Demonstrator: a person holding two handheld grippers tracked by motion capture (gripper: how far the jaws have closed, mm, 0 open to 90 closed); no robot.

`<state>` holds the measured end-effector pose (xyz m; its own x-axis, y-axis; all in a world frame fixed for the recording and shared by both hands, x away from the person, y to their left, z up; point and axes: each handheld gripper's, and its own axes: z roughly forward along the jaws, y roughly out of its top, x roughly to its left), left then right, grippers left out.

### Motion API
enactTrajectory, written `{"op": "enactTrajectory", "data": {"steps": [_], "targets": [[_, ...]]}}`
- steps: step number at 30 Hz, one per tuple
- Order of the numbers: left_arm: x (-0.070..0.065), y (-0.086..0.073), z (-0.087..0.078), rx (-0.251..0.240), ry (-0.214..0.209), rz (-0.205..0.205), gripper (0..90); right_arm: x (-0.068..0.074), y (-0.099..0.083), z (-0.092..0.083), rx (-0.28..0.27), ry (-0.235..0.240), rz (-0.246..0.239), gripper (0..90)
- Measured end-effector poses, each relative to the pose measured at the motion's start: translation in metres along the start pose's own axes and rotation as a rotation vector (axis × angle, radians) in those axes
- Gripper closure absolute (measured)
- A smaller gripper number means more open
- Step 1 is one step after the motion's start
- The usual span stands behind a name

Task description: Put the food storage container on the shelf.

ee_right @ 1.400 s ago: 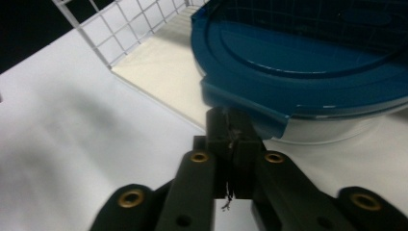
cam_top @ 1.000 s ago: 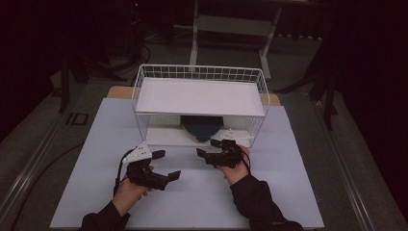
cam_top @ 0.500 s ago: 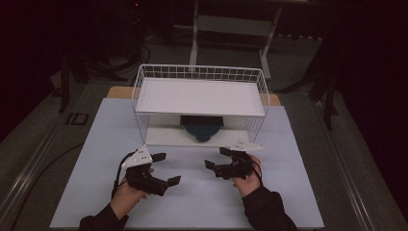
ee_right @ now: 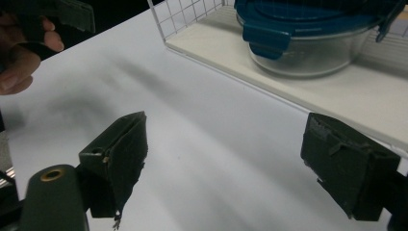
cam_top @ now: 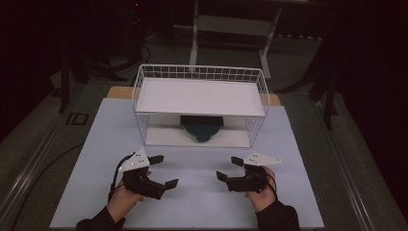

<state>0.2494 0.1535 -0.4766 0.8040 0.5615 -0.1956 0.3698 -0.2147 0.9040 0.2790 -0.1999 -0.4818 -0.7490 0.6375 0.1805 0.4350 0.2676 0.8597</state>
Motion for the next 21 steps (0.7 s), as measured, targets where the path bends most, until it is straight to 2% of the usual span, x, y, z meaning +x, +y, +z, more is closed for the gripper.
{"op": "enactTrajectory", "data": {"steps": [11, 15, 21], "targets": [[-0.003, -0.005, -0.002, 0.015, -0.008, 0.011, 0.8, -0.002, -0.016, -0.026, -0.003, -0.026, -0.008, 16.5], [-0.003, -0.006, -0.001, 0.016, -0.011, 0.01, 0.8, -0.005, -0.024, -0.03, 0.009, -0.032, -0.037, 16.6], [-0.002, -0.009, 0.0, 0.012, -0.018, 0.006, 0.8, -0.011, -0.031, -0.03, 0.027, -0.031, -0.022, 16.7]]}}
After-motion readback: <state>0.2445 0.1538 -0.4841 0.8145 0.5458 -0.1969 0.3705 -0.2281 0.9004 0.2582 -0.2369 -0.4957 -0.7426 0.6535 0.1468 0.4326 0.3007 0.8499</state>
